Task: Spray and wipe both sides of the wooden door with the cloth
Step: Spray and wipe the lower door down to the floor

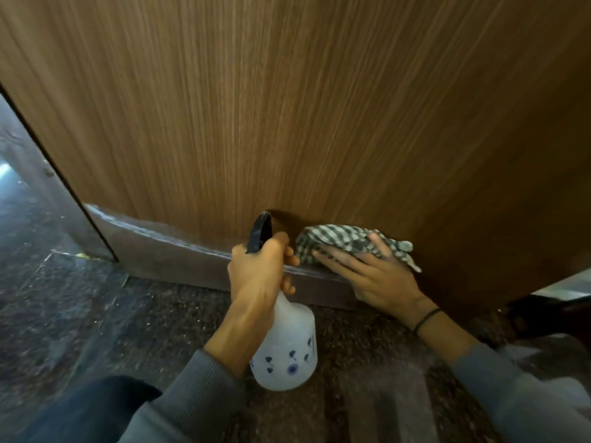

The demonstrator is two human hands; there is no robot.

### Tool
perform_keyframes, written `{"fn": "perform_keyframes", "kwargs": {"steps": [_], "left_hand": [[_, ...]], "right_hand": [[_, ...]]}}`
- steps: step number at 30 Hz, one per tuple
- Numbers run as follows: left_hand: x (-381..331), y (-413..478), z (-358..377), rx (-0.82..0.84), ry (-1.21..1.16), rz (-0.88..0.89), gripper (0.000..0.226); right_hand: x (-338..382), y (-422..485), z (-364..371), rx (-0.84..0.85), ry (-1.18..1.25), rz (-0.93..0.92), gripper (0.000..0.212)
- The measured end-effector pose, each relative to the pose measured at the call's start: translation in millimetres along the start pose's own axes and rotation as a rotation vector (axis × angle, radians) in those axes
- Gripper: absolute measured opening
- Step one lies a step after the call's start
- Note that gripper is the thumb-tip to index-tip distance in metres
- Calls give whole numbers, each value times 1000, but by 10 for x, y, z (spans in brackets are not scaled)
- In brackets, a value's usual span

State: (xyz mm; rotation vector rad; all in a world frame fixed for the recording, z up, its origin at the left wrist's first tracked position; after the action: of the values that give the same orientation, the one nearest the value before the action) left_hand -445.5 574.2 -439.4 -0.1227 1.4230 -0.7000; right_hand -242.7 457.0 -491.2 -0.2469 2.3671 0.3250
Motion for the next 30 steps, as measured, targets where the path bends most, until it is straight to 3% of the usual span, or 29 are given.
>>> {"fn": "perform_keyframes", "kwargs": {"steps": [3,7,12,18,25,28,30], "left_hand": [[-6,74,-71,-61,26,31,22],[-49,80,-202,-112,39,58,23],[-73,34,-450,-117,29,73,21],[-197,-146,-733,-132,-16,84,25],[-290,-302,-894,-182,-57,134,25],[-373,-295,-936,-204,-71,168,25],[-378,-263,-995,-233,-79,179,27]], "right_hand": [[155,534,-130,-136,41,-32,69],[158,667,-100,-191,-26,-19,68],[-77,171,26,-144,-96,-35,64],[74,90,59,-136,-94,111,68],[611,1464,-391,-250,75,-9,72],[824,2052,-660,-391,138,-47,48],[907,2265,-734,-400,142,-41,41]]}}
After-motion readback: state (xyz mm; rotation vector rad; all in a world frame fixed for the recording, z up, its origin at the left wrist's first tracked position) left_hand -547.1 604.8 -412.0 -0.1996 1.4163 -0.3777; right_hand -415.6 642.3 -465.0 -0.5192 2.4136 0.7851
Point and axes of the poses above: each hand's wrist, its own y-axis towards the middle knuckle, its own z-axis out of the palm, x = y × z, the point moved 1 cm from there along y, towards the middle knuckle, and after that the axes turned 2 degrees about x, right-handed, at the moved point
